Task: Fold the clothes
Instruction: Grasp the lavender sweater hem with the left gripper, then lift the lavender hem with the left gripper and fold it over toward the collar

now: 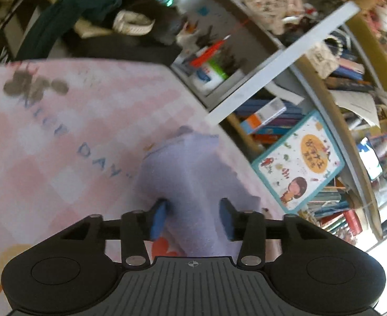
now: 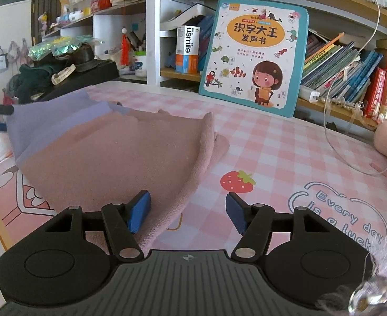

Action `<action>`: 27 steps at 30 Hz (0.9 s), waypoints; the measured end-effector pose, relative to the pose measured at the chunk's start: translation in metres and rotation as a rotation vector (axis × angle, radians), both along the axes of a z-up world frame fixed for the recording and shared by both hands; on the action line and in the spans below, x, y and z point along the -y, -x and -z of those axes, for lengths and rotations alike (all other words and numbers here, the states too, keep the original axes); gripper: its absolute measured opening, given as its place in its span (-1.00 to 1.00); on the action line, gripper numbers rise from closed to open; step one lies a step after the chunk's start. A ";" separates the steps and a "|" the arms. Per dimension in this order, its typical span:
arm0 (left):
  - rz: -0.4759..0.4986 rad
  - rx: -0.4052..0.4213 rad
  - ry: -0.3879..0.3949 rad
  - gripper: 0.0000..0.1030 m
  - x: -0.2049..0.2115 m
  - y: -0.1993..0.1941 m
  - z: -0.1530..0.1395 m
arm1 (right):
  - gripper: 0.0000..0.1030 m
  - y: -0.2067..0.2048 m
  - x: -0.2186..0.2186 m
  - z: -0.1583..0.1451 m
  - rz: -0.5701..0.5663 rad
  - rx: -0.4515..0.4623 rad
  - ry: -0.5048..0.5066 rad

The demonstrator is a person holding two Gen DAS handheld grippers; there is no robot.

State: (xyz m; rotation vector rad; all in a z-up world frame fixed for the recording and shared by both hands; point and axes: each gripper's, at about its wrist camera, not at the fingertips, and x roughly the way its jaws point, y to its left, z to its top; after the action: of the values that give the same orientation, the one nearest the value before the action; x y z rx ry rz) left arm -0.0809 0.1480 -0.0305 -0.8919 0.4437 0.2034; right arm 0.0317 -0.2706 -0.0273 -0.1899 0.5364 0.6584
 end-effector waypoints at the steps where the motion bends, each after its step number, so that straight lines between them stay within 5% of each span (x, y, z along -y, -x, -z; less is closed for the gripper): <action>1: -0.003 -0.006 0.011 -0.01 -0.001 -0.002 0.003 | 0.18 0.000 0.000 0.000 0.000 -0.002 -0.002; 10: -0.038 0.006 0.062 -0.10 -0.006 -0.019 0.018 | 0.18 -0.001 0.001 0.000 -0.004 -0.012 -0.009; 12: -0.044 0.011 0.063 -0.31 -0.006 -0.023 0.021 | 0.18 -0.001 0.001 0.000 -0.007 -0.012 -0.009; 14: -0.027 0.030 0.092 -0.79 -0.011 -0.025 0.028 | 0.18 0.000 0.000 0.000 -0.007 -0.011 -0.008; 15: -0.016 0.045 0.084 -0.80 -0.011 -0.024 0.027 | 0.18 0.000 0.000 0.000 -0.007 -0.010 -0.007; 19: 0.085 0.120 -0.200 -0.83 0.012 -0.013 -0.008 | 0.18 0.000 0.000 0.000 -0.008 -0.008 -0.003; 21: 0.101 0.122 -0.158 -0.81 0.005 -0.012 -0.009 | 0.18 0.000 -0.001 0.000 -0.009 -0.012 -0.004; 24: 0.080 0.048 0.016 -0.79 -0.017 -0.019 0.013 | 0.18 0.000 -0.001 0.000 -0.014 -0.015 -0.005; 27: 0.053 0.041 0.061 -0.74 -0.019 -0.020 0.025 | 0.18 0.000 -0.001 0.000 -0.016 -0.014 -0.004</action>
State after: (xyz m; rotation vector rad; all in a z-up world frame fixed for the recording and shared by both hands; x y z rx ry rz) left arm -0.0606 0.1666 -0.0556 -0.9418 0.4365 0.1231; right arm 0.0317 -0.2699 -0.0272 -0.1862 0.5472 0.6763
